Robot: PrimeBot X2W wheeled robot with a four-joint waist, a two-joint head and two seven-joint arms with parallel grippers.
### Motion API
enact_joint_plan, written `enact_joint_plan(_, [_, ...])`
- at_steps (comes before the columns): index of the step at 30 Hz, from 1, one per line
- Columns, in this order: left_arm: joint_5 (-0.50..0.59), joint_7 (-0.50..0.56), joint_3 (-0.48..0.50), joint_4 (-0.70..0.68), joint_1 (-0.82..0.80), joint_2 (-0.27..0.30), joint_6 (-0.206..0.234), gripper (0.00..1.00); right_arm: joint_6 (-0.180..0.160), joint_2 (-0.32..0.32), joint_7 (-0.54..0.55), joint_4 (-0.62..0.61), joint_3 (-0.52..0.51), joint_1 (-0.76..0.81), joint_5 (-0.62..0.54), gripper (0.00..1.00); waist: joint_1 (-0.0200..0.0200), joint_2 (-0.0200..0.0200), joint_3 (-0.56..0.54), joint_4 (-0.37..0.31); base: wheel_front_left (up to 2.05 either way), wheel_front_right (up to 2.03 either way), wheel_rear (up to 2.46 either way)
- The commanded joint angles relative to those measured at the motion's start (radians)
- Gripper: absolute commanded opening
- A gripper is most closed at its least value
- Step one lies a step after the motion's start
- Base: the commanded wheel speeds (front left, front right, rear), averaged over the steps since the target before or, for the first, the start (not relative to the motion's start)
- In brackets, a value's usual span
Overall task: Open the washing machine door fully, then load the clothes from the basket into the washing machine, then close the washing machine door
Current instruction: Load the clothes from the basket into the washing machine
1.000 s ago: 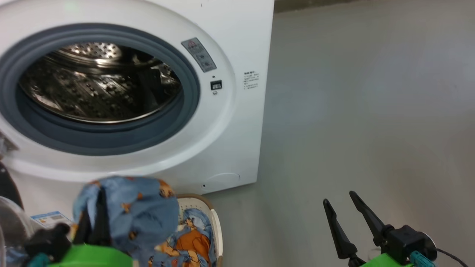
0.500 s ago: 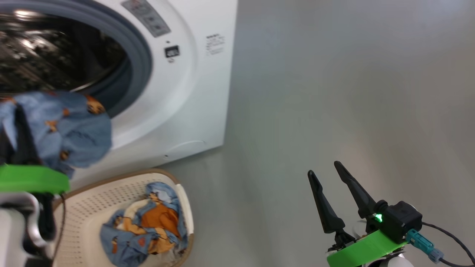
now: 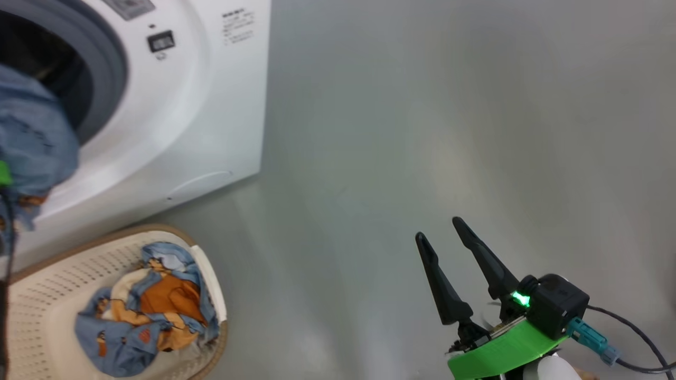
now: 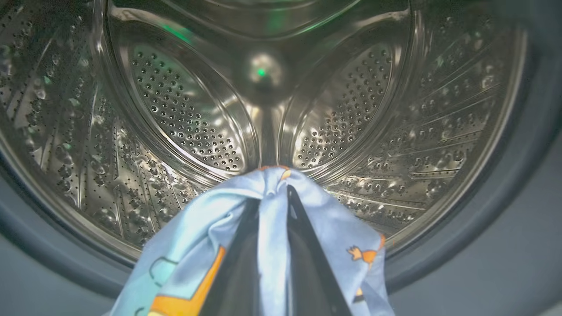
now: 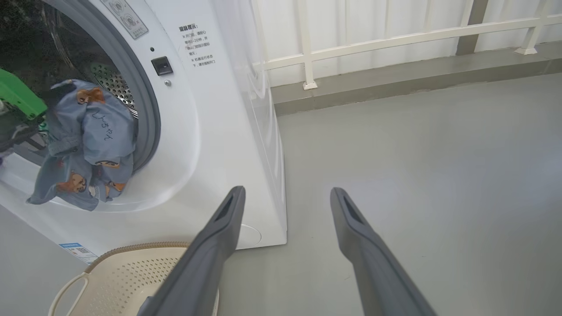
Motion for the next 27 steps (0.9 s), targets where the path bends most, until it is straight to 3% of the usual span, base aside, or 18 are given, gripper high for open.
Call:
enact_joint_plan(1, [0.006, -0.011, 0.031, -0.006, -0.04, 0.059, -0.006, 0.0, 0.002, -0.001, -0.005, -0.031, 0.028, -0.016, 0.009, 1.0, 0.0, -0.0001, 0.056, -0.047, 0.0, 0.0, 0.0])
enact_joint_plan(17, [0.06, -0.022, 0.091, 0.175, -0.384, 0.186, -0.117, 0.0, 0.002, -0.001, -0.005, -0.079, 0.098, -0.027, 0.032, 1.0, 0.0, -0.0001, 0.242, -0.1, 0.0, 0.0, 0.0])
enact_joint_plan(27, [0.104, -0.022, 0.078, 0.239, -0.559, 0.192, -0.163, 0.0, 0.002, -0.001, -0.005, -0.096, 0.135, -0.03, 0.034, 1.0, 0.0, -0.0001, 0.304, -0.095, 0.0, 0.0, 0.0])
